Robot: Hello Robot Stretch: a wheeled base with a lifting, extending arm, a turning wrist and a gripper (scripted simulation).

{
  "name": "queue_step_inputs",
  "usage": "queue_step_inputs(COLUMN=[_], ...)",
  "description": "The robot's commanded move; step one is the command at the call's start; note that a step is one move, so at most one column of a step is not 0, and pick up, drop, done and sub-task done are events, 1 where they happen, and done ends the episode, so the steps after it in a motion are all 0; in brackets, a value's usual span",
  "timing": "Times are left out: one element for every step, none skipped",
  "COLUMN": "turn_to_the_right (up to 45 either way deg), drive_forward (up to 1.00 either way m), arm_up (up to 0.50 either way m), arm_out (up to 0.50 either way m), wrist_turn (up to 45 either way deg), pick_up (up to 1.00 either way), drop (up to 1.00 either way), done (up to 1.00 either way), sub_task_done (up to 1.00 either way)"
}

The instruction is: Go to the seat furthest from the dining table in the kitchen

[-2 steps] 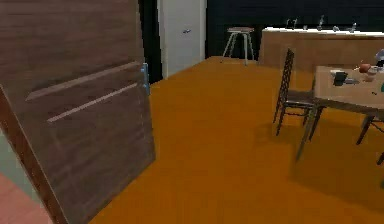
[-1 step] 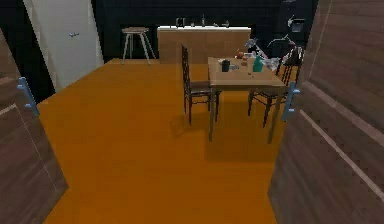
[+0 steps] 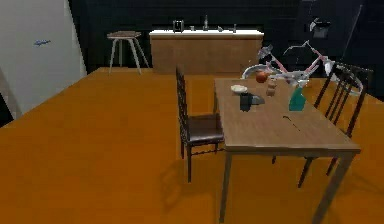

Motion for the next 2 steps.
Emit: queue_step_inputs(turn_to_the_right=[18.0, 0.0], drive_forward=[0.0, 0.1], arm_up=[0.0, 0.0], arm_out=[0.0, 0.0], wrist_turn=[0.0, 0.0], pick_up=[0.0, 0.0], drop=[0.0, 0.0], done=[0.0, 0.0], sub_task_done=[0.0, 0.0])
